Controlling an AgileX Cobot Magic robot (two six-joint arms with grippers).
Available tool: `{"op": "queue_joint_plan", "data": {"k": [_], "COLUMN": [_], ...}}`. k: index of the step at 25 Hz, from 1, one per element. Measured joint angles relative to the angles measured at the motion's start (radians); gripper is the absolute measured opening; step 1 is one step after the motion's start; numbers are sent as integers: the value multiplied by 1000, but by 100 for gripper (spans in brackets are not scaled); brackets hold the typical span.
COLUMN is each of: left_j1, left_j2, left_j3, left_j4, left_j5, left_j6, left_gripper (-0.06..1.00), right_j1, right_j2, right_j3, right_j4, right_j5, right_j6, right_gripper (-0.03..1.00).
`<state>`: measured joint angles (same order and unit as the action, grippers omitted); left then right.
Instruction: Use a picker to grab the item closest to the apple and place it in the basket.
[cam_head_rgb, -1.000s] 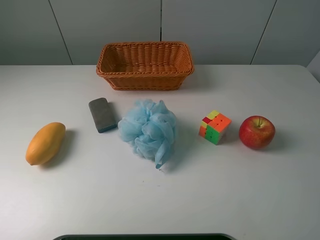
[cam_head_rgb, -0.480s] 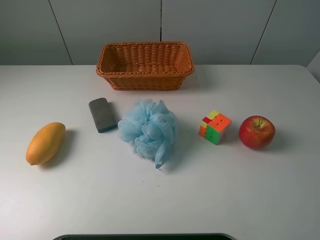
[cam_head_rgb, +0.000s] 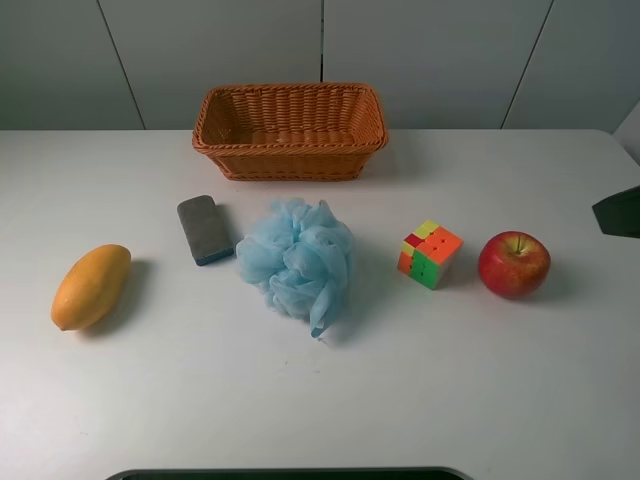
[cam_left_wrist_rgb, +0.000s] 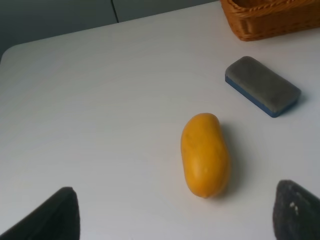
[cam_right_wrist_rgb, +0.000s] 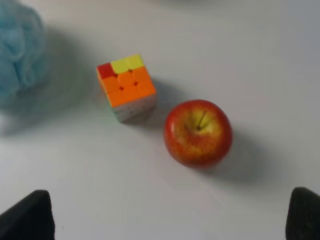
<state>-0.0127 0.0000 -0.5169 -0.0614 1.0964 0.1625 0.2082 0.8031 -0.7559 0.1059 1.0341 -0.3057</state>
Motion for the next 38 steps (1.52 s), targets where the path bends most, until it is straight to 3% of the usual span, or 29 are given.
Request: {"op": "queue_joint_plan", "data": {"k": [6,11,29,38], "left_j1": [0,0,0,0], "left_j2": [0,0,0,0], "left_j3": [0,0,0,0], "left_j4": [0,0,0,0], "left_j5": [0,0,0,0], "left_j6": [0,0,0,0], "left_gripper": [74,74,74,74], "right_j1": [105,119,120,120], "right_j2": [211,374,867,1007], "right_j3": [-1,-12,-226,-266], "right_j4": [18,65,96,96], "right_j5": [-101,-177,-229,-261], "right_j6": [-22,-82,-223,-263], "right_gripper": [70,70,70,70]}}
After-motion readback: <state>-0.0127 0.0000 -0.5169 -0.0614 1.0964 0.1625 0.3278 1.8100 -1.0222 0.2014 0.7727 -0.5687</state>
